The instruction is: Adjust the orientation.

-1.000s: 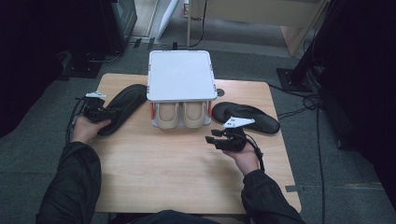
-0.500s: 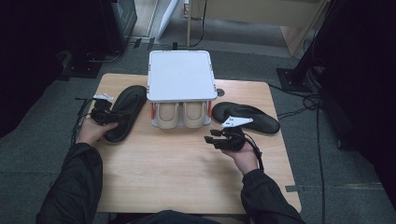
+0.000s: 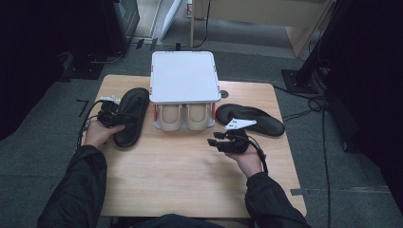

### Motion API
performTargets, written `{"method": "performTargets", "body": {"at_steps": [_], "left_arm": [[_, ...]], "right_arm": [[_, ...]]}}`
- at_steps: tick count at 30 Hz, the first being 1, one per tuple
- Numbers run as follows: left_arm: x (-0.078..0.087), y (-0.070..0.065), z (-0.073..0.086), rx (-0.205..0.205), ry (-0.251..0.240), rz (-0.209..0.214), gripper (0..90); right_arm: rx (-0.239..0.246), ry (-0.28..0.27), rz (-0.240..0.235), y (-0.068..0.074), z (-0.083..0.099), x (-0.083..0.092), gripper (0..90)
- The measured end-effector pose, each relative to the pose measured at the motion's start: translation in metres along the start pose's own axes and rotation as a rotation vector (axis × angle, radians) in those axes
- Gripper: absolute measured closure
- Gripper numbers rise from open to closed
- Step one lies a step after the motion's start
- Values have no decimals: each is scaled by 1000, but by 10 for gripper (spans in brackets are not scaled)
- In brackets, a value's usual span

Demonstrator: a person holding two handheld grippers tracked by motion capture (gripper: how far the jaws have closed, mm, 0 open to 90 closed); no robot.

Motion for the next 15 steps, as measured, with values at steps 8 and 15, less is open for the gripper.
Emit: {"method": "performTargets", "body": {"at_steps": [8, 15], "left_arm": [[6, 1, -3, 2, -11, -10, 597], [23, -1, -7, -4, -39, -18, 575]], "right_arm": [[0, -2, 1, -1, 0, 0, 564], [0, 0, -2, 0, 0, 0, 564]]}}
Point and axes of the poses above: each handheld gripper's, and its own axes: x roughly backward along the jaws, z roughly out of its underside, y roughly to its left, the point moved 6 cm from there along -x, roughly forward along the jaws, and after that the axes turned 11 degrees about y, right-handed, at the moved point
